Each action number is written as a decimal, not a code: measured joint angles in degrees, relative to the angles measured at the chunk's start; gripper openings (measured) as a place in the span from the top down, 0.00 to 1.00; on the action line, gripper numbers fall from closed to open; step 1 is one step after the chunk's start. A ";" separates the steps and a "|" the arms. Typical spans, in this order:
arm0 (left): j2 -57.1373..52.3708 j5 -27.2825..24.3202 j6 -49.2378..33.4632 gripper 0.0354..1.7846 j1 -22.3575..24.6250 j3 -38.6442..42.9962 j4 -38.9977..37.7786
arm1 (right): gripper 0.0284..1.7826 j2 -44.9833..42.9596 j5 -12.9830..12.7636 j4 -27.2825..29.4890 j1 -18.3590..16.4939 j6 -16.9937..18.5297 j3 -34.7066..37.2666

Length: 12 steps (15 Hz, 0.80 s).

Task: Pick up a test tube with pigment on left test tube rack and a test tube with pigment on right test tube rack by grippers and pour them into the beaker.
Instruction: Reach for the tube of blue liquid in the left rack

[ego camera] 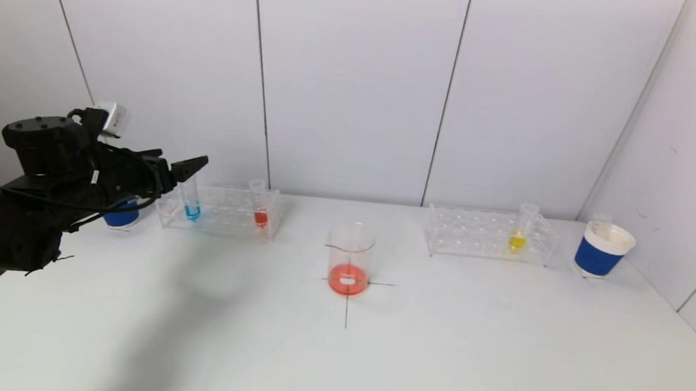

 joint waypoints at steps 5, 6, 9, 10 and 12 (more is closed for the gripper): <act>2.84 -0.33 2.26 0.01 1.17 3.58 -6.60 | 0.01 0.00 0.00 0.02 0.02 -0.02 0.00; 3.43 -0.33 2.29 0.01 1.28 4.06 -7.50 | 0.01 0.00 0.00 0.00 0.02 0.00 0.00; 5.40 -0.30 2.34 0.01 1.58 4.85 -9.61 | 0.01 0.00 0.01 0.00 0.02 0.00 0.00; 6.07 -0.28 2.36 0.01 1.69 4.91 -10.07 | 0.01 0.00 0.00 0.00 0.02 0.00 0.00; 7.53 -0.30 2.38 0.01 1.91 4.94 -11.56 | 0.01 0.00 0.00 0.00 0.02 0.00 0.00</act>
